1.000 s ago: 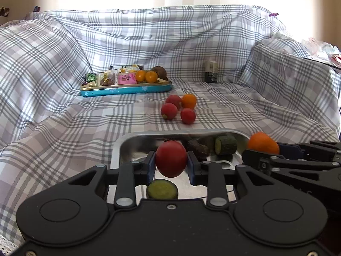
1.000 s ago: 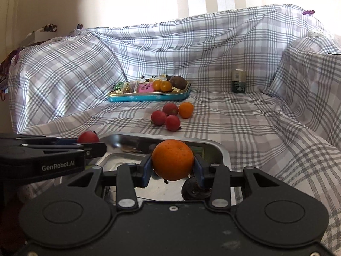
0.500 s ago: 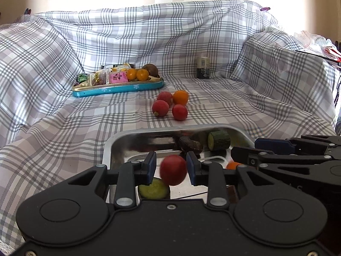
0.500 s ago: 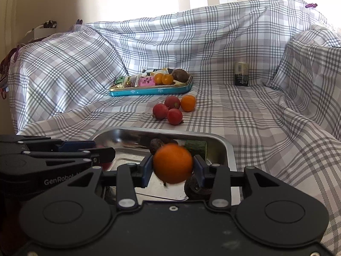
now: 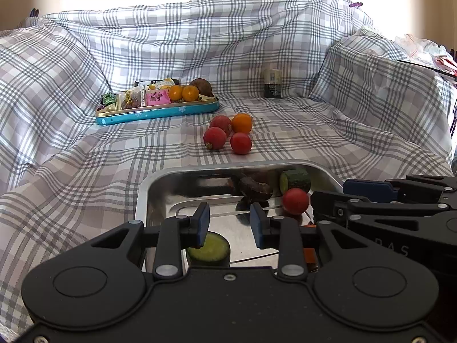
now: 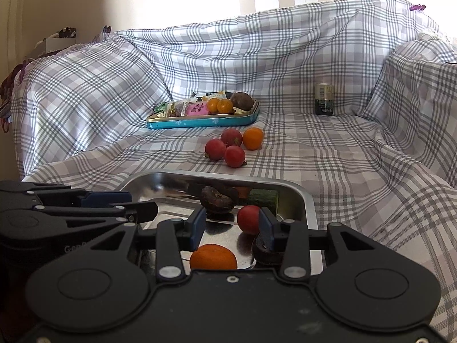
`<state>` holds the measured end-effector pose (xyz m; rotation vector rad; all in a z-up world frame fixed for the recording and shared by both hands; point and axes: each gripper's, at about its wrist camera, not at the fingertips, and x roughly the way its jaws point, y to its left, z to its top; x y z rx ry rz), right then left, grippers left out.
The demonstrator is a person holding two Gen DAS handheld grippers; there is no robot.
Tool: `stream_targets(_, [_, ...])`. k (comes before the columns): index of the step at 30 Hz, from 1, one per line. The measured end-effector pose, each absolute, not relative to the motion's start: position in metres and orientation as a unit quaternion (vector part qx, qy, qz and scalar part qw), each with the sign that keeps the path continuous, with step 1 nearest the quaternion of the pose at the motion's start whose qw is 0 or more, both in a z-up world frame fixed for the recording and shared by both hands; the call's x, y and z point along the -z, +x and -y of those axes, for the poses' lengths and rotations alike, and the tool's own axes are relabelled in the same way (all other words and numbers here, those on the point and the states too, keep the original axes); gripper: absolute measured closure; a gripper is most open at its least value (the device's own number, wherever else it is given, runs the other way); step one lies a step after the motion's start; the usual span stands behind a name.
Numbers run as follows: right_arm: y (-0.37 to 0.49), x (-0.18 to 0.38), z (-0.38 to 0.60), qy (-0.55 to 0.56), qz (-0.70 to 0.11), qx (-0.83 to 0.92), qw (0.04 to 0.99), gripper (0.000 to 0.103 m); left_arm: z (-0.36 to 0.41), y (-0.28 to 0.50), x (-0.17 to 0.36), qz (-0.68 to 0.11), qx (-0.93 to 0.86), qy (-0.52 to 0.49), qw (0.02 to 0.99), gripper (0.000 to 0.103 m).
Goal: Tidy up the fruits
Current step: 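Open the left tool to drop the tomato while the right tool drops the orange, then withdraw both tools from the steel tray toward the fruit pile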
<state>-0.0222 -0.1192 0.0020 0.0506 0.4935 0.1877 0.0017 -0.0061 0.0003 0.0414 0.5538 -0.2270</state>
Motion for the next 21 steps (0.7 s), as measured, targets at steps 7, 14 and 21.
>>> stream_targets(7, [-0.0218, -0.0019, 0.1196, 0.025, -0.245, -0.093, 0.965, 0.060, 0.0066, 0.0029, 0.0004, -0.276, 0.109, 0.022, 0.955, 0.062])
stream_targets(14, [-0.0216, -0.0019, 0.1194, 0.025, -0.245, -0.093, 0.965, 0.060, 0.0075, 0.0040, 0.0012, -0.278, 0.108, 0.023, 0.954, 0.062])
stream_targets(21, [-0.0213, -0.0019, 0.1193, 0.025, -0.246, -0.093, 0.965, 0.060, 0.0070, 0.0039, 0.0017, -0.279, 0.107, 0.024, 0.954, 0.062])
